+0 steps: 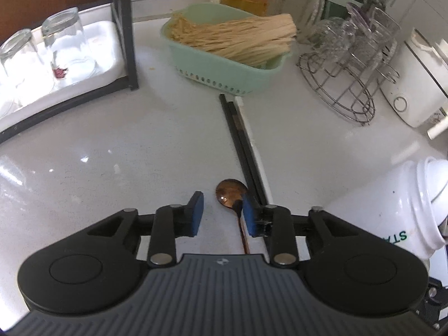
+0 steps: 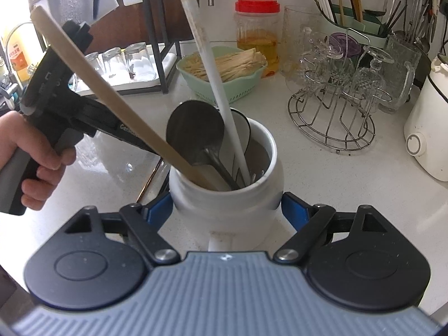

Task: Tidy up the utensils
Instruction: 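Close the left gripper on the copper spoon handle, then lift the copper spoon with the left gripper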

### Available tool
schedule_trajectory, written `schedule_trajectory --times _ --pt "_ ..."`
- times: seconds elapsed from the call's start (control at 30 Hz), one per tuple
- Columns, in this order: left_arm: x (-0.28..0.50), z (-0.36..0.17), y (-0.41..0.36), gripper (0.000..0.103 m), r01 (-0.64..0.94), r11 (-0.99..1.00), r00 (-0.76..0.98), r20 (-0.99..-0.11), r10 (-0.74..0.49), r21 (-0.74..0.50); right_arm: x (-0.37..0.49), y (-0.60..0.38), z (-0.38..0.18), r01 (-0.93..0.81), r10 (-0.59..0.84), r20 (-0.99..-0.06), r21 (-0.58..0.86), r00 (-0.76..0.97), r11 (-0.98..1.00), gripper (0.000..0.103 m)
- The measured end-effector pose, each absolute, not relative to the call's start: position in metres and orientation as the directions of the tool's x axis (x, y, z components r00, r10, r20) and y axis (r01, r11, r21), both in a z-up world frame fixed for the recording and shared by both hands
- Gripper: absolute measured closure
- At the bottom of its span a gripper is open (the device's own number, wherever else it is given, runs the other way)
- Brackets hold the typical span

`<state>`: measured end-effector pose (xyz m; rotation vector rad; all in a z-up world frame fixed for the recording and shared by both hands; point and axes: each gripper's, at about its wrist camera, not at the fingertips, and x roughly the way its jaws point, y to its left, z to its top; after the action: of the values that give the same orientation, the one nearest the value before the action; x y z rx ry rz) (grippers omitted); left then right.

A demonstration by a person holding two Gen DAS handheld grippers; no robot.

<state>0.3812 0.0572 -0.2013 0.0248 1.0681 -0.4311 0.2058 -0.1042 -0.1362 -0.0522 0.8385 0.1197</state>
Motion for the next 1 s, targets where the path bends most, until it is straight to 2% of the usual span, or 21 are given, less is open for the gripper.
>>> schedule_trajectory --times 0.27,0.53,0.6,0.83,0.87,0.9,1.0 --pt "0.377 -0.205 0.037 0.066 0.449 0.887 0.405 -0.860 -0.309 -0.108 0.207 -0.104 -0.136 -0.130 0.089 -0.744 0.003 0.662 0.992 0.017" --pt "0.384 -0.205 0.034 0.066 0.439 0.892 0.408 -0.859 -0.308 -0.111 0.206 -0.104 -0.137 -0.130 0.091 -0.743 0.005 0.663 0.992 0.017" --pt "0.386 -0.205 0.033 0.071 0.433 0.895 0.404 -0.864 -0.301 -0.109 0.207 -0.105 -0.136 -0.130 0.093 -0.743 0.007 0.663 0.991 0.017" --pt "0.385 -0.204 0.033 0.072 0.423 0.900 0.401 -0.868 -0.292 -0.108 0.205 -0.105 -0.137 -0.138 0.096 -0.736 0.004 0.670 0.990 0.017" --pt "0.384 -0.203 0.034 0.076 0.416 0.903 0.403 -0.867 -0.293 -0.112 0.205 -0.105 -0.137 -0.139 0.096 -0.735 0.003 0.672 0.990 0.017" --pt "0.383 -0.201 0.036 0.085 0.410 0.905 0.414 -0.861 -0.296 -0.114 0.205 -0.105 -0.137 -0.140 0.097 -0.734 0.002 0.673 0.990 0.017" --pt "0.384 -0.195 0.039 0.098 0.388 0.912 0.413 -0.859 -0.302 -0.134 0.204 -0.106 -0.137 -0.146 0.102 -0.731 0.004 0.675 0.989 0.016"
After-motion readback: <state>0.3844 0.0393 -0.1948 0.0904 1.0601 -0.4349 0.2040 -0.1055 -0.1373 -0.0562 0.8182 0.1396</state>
